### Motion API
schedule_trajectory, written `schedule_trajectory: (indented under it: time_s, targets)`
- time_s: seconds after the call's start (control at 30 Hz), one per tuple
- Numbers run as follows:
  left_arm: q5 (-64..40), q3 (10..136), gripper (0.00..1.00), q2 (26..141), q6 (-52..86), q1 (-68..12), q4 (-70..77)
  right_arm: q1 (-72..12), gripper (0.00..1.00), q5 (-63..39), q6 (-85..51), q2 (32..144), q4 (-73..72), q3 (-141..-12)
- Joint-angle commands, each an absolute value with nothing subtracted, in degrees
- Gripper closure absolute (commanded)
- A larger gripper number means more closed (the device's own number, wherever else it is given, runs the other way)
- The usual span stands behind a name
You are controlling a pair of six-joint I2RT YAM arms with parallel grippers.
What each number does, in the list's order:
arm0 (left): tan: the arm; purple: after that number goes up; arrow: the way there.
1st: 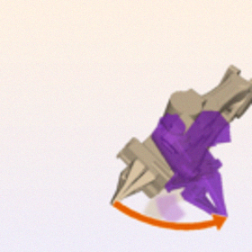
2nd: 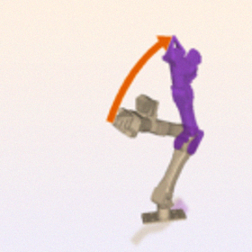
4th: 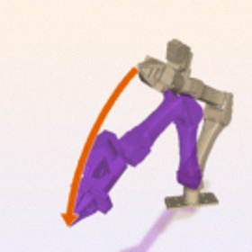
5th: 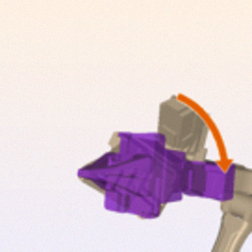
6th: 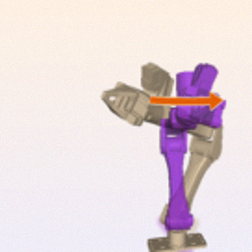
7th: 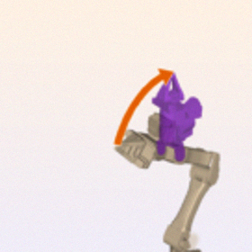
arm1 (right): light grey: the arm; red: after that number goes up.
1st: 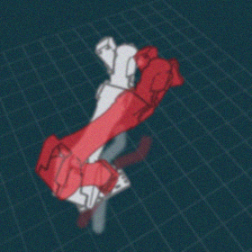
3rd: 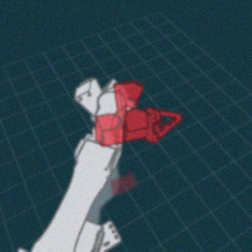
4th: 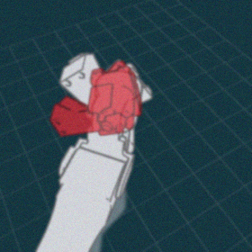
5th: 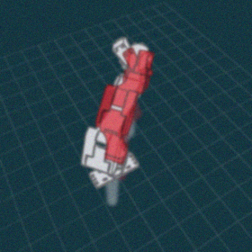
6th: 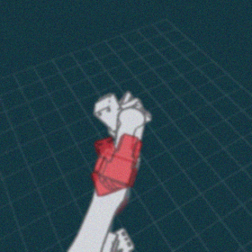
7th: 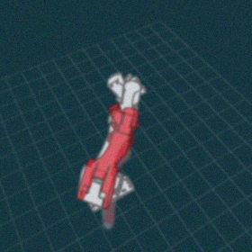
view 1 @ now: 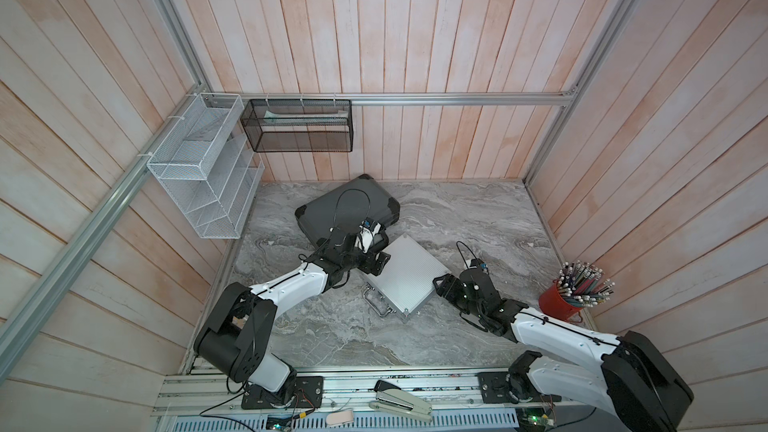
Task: Open the poker set cases
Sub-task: Move the poker set case to the center of the board.
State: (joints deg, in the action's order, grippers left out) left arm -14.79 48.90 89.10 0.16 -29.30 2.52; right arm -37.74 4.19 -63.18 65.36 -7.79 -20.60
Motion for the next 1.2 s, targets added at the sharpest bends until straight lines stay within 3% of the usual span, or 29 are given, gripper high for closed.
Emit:
schedule_trajectory:
  time_s: [0.0,0.43,0.87,1.17]
  targets:
    - [-18.33,51.32,0.05,91.48,-1.11,-29.3,0.0,-38.31,0.26,3.67,-64.67,66.91,-10.73,-20.09]
    - [-21.87,54.28,0.13,96.64,-1.04,-29.34,-2.8,-38.21,0.41,4.16,-66.79,69.86,-15.64,-19.59]
    - [-26.59,57.13,0.37,101.26,-0.31,-29.43,-5.03,-32.85,0.56,-2.15,-65.43,72.01,-21.76,-19.14]
    - [-25.39,56.42,0.44,102.05,2.89,-30.44,-1.88,-30.63,0.6,-7.56,-64.16,75.36,-26.2,-19.34]
